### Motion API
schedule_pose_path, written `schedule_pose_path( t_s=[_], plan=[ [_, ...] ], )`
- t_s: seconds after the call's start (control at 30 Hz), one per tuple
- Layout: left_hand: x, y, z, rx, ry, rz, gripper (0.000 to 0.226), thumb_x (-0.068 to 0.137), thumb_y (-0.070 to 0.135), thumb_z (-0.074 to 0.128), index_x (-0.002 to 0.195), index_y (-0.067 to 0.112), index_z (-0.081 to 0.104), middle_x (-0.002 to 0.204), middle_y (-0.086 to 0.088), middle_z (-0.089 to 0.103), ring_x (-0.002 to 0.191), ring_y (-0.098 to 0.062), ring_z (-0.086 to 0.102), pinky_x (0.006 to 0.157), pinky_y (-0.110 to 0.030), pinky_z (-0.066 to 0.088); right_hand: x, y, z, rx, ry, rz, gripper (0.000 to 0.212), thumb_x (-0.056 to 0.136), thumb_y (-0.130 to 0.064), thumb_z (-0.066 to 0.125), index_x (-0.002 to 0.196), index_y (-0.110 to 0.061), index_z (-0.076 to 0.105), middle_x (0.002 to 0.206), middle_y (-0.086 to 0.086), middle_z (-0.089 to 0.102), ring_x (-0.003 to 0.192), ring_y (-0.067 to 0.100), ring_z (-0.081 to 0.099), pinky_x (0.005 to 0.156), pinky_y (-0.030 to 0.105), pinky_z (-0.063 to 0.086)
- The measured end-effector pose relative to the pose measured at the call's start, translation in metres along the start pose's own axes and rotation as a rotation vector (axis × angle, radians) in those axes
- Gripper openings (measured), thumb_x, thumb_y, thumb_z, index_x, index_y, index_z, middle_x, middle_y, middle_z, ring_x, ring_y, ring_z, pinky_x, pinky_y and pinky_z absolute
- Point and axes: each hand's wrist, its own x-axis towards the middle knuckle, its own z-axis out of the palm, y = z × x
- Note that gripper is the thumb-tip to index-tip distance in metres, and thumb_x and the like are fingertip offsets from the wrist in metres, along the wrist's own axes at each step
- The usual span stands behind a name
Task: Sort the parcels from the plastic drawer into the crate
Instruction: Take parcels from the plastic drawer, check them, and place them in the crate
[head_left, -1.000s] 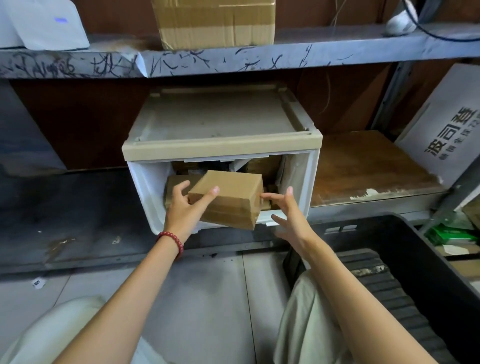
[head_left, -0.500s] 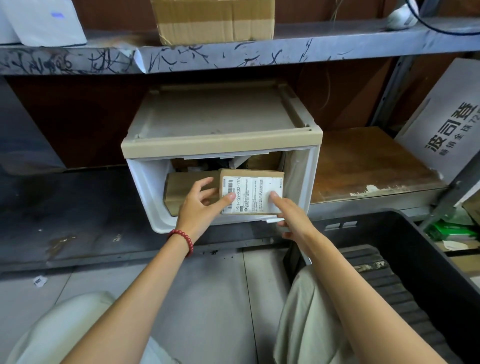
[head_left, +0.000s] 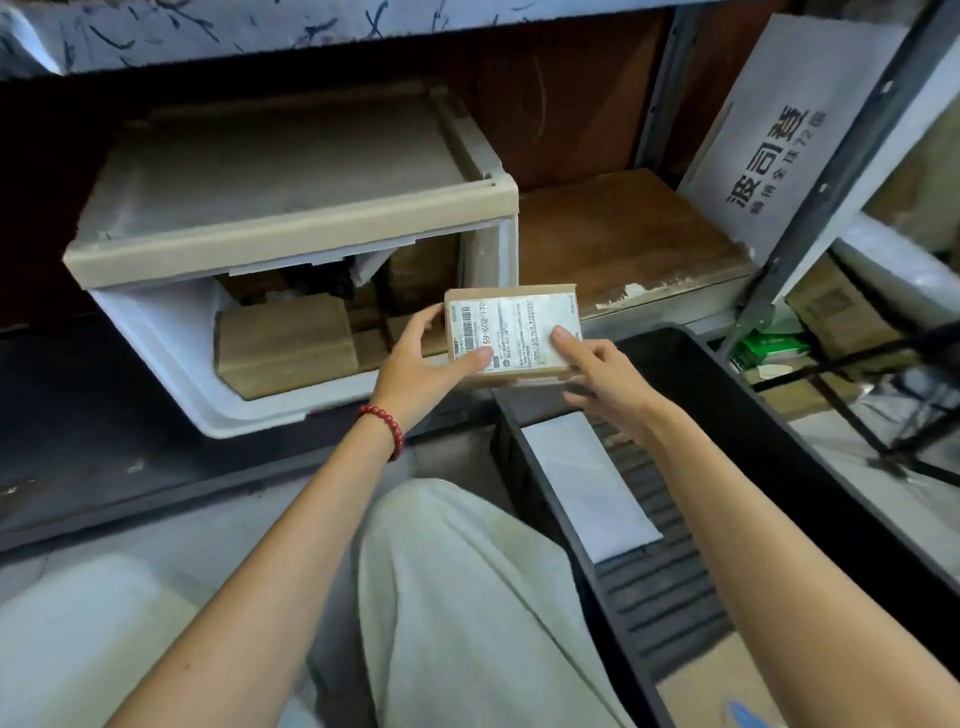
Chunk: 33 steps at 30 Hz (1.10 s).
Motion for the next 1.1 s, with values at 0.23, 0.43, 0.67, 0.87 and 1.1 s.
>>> schedule_pose_path(
  t_s=[0.23, 0.43, 0.67, 0.87, 1.1],
  plan=[
    [-0.007, 0.004, 0.088, 0.066, -0.248, -0.036, 0.082, 0.076, 0.049, 0.072, 0.144, 0.032, 0.03, 0.138, 0.006, 0.05, 0.127, -0.015, 0.046, 0.105, -0.039, 0.041, -0.046, 0.052, -0.084, -0.038, 0.101, 0.073, 0.064, 0.083, -0.044, 0.066, 0.137, -0.028, 0.036, 0.111, 0.0, 0.069, 0.105, 0.014, 0.065, 0.094, 0.036, 0.049],
    [-0.035, -0.008, 0.166, 0.439, -0.516, 0.091, 0.089, 0.055, 0.067, 0.077, 0.131, 0.036, 0.041, 0.123, 0.008, 0.054, 0.11, -0.013, 0.056, 0.088, -0.038, 0.052, -0.083, 0.112, -0.129, -0.023, 0.135, 0.244, 0.048, 0.089, -0.042, 0.062, 0.131, -0.032, 0.039, 0.112, 0.0, 0.063, 0.106, 0.015, 0.06, 0.094, 0.037, 0.048],
    [-0.079, -0.022, 0.213, 0.732, -0.655, 0.162, 0.1, 0.05, 0.069, 0.078, 0.13, 0.027, 0.036, 0.125, -0.001, 0.047, 0.116, -0.023, 0.046, 0.092, -0.04, 0.046, -0.125, 0.166, -0.159, -0.102, 0.123, 0.342, 0.044, 0.085, -0.045, 0.064, 0.124, -0.04, 0.044, 0.12, 0.002, 0.058, 0.111, 0.019, 0.057, 0.098, 0.039, 0.047],
    [-0.119, -0.021, 0.233, 0.773, -0.727, 0.092, 0.097, 0.054, 0.074, 0.072, 0.127, 0.021, 0.036, 0.122, -0.004, 0.047, 0.111, -0.025, 0.048, 0.09, -0.037, 0.045, -0.153, 0.184, -0.166, -0.218, 0.051, 0.401, 0.061, 0.081, -0.063, 0.062, 0.133, -0.038, 0.043, 0.124, -0.002, 0.058, 0.115, 0.015, 0.057, 0.101, 0.038, 0.047],
    [-0.161, -0.017, 0.241, 0.819, -0.799, 0.179, 0.095, 0.052, 0.085, 0.063, 0.118, 0.021, 0.04, 0.116, 0.002, 0.056, 0.102, -0.021, 0.058, 0.074, -0.032, 0.045, -0.2, 0.188, -0.164, -0.302, -0.007, 0.394, 0.049, 0.092, -0.041, 0.056, 0.135, -0.026, 0.039, 0.121, -0.005, 0.059, 0.11, 0.01, 0.06, 0.096, 0.028, 0.05]
  ],
)
